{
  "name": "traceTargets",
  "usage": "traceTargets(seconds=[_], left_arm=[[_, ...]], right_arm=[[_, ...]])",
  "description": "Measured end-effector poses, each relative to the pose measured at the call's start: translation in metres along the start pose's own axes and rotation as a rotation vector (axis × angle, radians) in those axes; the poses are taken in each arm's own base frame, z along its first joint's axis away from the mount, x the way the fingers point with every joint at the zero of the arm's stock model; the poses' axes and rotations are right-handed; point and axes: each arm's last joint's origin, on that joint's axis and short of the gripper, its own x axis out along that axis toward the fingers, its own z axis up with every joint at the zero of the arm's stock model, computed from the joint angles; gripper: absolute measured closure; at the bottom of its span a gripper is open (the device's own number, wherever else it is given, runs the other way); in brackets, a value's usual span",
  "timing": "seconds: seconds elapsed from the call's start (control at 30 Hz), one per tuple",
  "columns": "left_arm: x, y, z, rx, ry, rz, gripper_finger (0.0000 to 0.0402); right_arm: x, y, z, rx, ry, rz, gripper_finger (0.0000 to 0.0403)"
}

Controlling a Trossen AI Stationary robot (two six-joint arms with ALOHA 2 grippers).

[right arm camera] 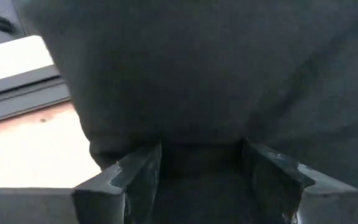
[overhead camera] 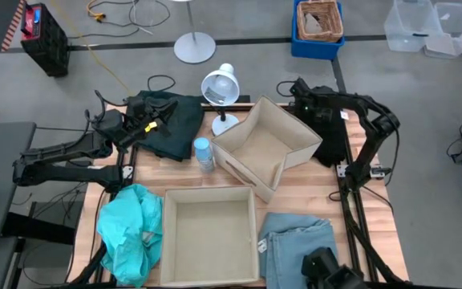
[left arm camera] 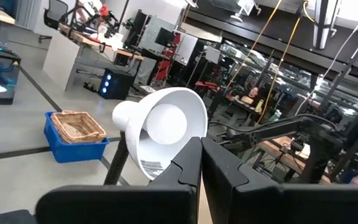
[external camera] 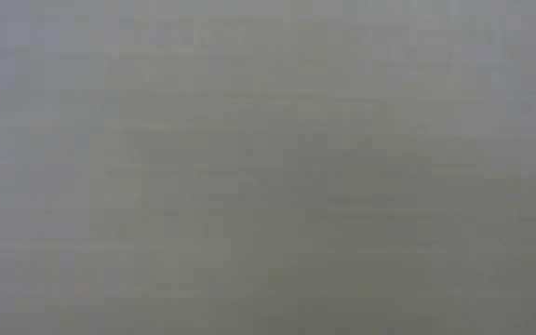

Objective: Sort clothes
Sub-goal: Put the black shirt into the bottom laundry bin

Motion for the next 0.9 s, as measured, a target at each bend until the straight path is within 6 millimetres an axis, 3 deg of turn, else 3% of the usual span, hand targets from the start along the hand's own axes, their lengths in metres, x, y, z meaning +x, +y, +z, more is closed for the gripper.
traceTargets(seconds=[0.3, 0.43, 0.63, 0.9], left_arm=[[0.000, 0.001, -0.003, -0.046, 0.026, 0.011, 0.0394], [0.000, 0.002, -0.006, -0.066, 0.054, 0.021, 0.0394], [0.000, 0.003, -0.007, -0.076, 0.071, 0.026, 0.0394], [0.000, 0.003, -0.007, -0.074, 0.071, 0.026, 0.0394]], right_arm=[[0.006, -0.005, 0.007, -0.011, 0.060, 0.058, 0.0160], [0.006, -0.004, 0.007, -0.021, 0.069, 0.071, 0.0181], [0.007, -0.008, 0.008, -0.043, 0.089, 0.071, 0.0252], [0.007, -0.011, 0.006, -0.135, 0.120, 0.051, 0.0388]])
